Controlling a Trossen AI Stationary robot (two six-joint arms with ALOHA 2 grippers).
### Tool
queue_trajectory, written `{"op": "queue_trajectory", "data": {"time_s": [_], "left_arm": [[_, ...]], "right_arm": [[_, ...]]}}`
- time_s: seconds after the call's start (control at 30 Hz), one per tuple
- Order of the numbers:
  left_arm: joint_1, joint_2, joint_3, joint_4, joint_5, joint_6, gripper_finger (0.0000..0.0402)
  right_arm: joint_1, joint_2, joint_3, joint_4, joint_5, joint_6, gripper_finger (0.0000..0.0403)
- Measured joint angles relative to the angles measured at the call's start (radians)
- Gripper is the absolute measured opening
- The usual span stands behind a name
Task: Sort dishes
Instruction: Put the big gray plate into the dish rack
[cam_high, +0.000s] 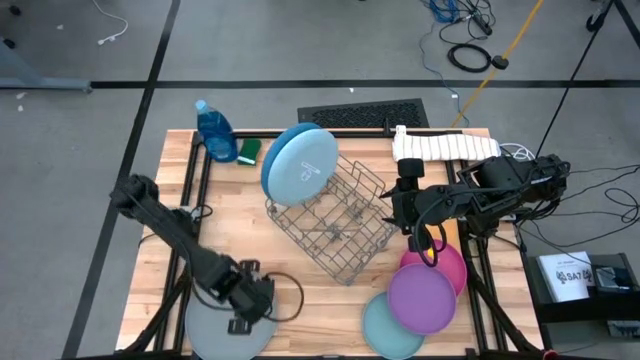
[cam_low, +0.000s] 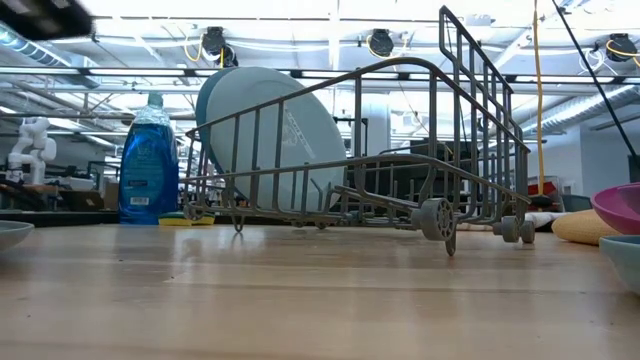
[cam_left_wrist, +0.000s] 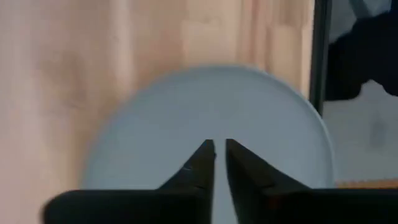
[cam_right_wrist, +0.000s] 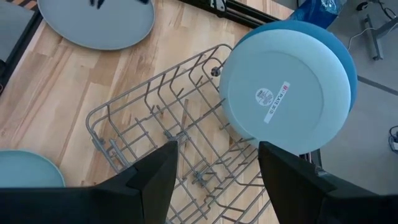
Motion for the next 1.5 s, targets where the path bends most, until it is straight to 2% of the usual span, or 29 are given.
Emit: {"op": "queue_trajectory", "data": {"time_s": [0.1,0.27,0.4,0.6,0.87,1.03,1.3,1.5], "left_arm": [[-0.035,0.056,0.0,0.106,0.044,-0.062,0.0095],[-0.09,0.119,0.0,0.354,0.043,-0.186,0.0183],[-0.123,0.161,0.0,0.365,0.027,-0.327,0.0216],[-0.15,0.232,0.0,0.386,0.023,-0.527,0.0219],[-0.153,0.312,0.0,0.401,-0.025,-0.658,0.0219],[-0.149,0.349,0.008,0.368,-0.026,-0.699,0.0219],[-0.113,0.356,0.01,0.193,-0.025,-0.715,0.0218],[-0.08,0.356,0.01,0.163,-0.061,-0.697,0.0197]], "right_arm": [[0.0,0.0,0.0,0.0,0.0,-0.007,0.0217],[0.0,0.0,0.0,0.001,0.0,-0.009,0.0217],[0.0,0.0,0.0,0.002,0.0,-0.02,0.0217],[0.0,0.0,0.0,0.027,0.0,-0.041,0.0217],[0.0,0.0,0.0,0.033,0.0,-0.042,0.0217],[0.0,0.0,0.0,0.037,0.0,-0.042,0.0217],[0.0,0.0,0.0,0.04,0.0,-0.042,0.0217],[0.0,0.0,0.0,0.041,0.0,-0.042,0.0217]]}}
